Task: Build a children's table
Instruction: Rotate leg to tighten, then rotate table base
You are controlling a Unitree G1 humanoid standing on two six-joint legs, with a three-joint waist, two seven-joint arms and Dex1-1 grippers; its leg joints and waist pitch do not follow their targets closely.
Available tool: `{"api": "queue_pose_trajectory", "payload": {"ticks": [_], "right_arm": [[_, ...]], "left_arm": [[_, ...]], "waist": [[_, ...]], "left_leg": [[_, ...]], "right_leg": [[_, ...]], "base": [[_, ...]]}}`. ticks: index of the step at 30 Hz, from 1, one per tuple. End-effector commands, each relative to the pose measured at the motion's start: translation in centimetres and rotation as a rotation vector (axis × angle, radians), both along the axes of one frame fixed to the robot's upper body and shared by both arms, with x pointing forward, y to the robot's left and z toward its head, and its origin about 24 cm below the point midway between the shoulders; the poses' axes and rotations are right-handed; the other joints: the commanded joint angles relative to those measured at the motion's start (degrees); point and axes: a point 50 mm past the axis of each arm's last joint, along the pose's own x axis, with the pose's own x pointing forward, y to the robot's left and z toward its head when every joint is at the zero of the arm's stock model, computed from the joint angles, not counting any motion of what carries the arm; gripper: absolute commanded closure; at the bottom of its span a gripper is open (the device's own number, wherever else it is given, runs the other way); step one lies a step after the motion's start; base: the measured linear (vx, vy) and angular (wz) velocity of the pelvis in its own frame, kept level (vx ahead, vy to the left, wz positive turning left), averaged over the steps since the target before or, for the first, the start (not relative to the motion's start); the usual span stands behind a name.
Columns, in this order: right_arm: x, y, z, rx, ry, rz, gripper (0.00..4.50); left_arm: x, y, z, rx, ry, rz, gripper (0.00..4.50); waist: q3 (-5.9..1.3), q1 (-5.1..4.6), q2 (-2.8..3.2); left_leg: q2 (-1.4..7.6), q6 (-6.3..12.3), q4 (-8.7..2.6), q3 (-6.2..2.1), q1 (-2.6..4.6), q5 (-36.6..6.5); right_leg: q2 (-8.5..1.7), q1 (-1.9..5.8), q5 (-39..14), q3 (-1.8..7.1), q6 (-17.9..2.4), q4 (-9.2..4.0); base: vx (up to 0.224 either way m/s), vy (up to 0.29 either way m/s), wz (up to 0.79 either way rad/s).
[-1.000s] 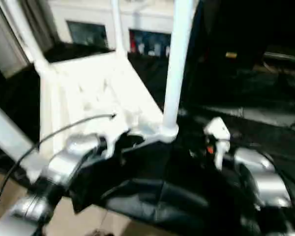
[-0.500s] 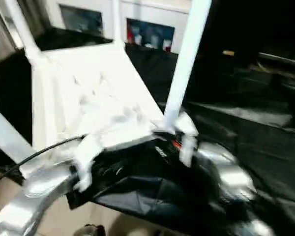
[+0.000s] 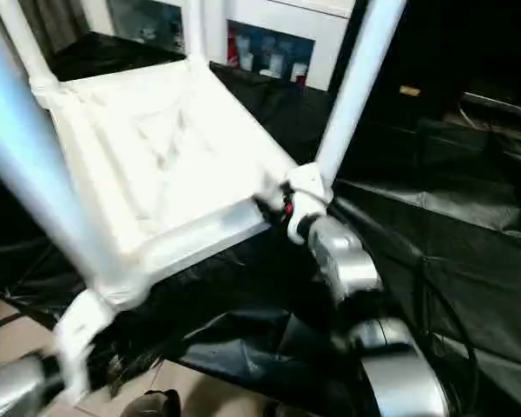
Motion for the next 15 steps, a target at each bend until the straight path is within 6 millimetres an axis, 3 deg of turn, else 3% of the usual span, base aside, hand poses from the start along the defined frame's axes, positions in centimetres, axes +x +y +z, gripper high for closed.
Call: {"api": "queue_pose_trajectory", "payload": {"ticks": [1,3,5,7,10,12,15], "right_arm": [[0.2,-1.4,-0.7,-0.018,0.019,-0.096,1.25],[0.5,-1.4,-0.4,-0.011,0.003,-0.098,1.25],[0.7,-1.2,0.1,0.021,-0.013,-0.067,1.25],[0.6,-1.1,0.3,0.047,-0.022,-0.021,1.25],[0.2,-1.2,0.3,0.063,-0.039,0.044,1.25],[-0.1,-1.6,0.2,0.064,-0.052,0.071,1.25],[-0.5,-2.2,-0.1,0.055,-0.067,0.082,1.25]], "left_arm": [[-0.6,0.3,0.6,-0.008,0.006,-0.019,1.06],[-0.6,0.9,0.9,-0.002,-0.009,0.004,0.92],[0.3,1.5,1.5,-0.005,-0.078,0.068,0.72],[1.5,1.8,2.2,-0.026,-0.158,0.121,0.55],[2.9,1.4,3.2,-0.079,-0.242,0.147,0.28],[3.9,1.0,3.7,-0.124,-0.277,0.154,0.11],[4.9,0.7,3.8,-0.142,-0.297,0.157,0.03]], "waist": [[-2.44,-0.63,0.92],[-2.32,-0.68,0.60],[-2.33,-0.61,0.79],[-2.73,-0.52,0.68],[-3.03,-0.46,0.46],[-3.50,-0.37,0.56],[-3.65,-0.14,0.36]], "left_leg": [[2.75,-1.70,-5.00,-1.16,2.16,-17.34],[2.73,-1.84,-4.96,-1.04,2.21,-18.12],[2.79,-1.94,-4.97,-1.10,2.24,-18.30],[2.82,-1.70,-4.70,-1.00,2.39,-16.51],[2.60,0.06,-4.18,-0.89,2.00,-11.69],[2.55,1.17,-3.77,-0.72,2.10,-9.54],[2.62,1.70,-3.55,-0.67,1.98,-8.23]], "right_leg": [[-1.94,0.86,-12.90,2.21,-8.56,-3.59],[-1.83,0.81,-13.16,2.33,-8.18,-3.68],[-1.92,0.84,-12.97,2.39,-8.16,-3.59],[-1.84,1.18,-9.56,2.35,-8.66,-3.22],[-1.89,1.71,-3.75,2.23,-10.08,-2.39],[-1.91,1.96,-1.70,2.23,-11.50,-2.09],[-1.95,2.18,-0.85,2.16,-12.38,-1.98]], "base": [[0.000,0.000,0.00],[0.000,0.000,0.00],[0.000,0.000,0.00],[0.000,0.000,0.00],[0.000,0.000,0.00],[0.000,0.000,0.00],[0.000,0.000,0.00]]}}
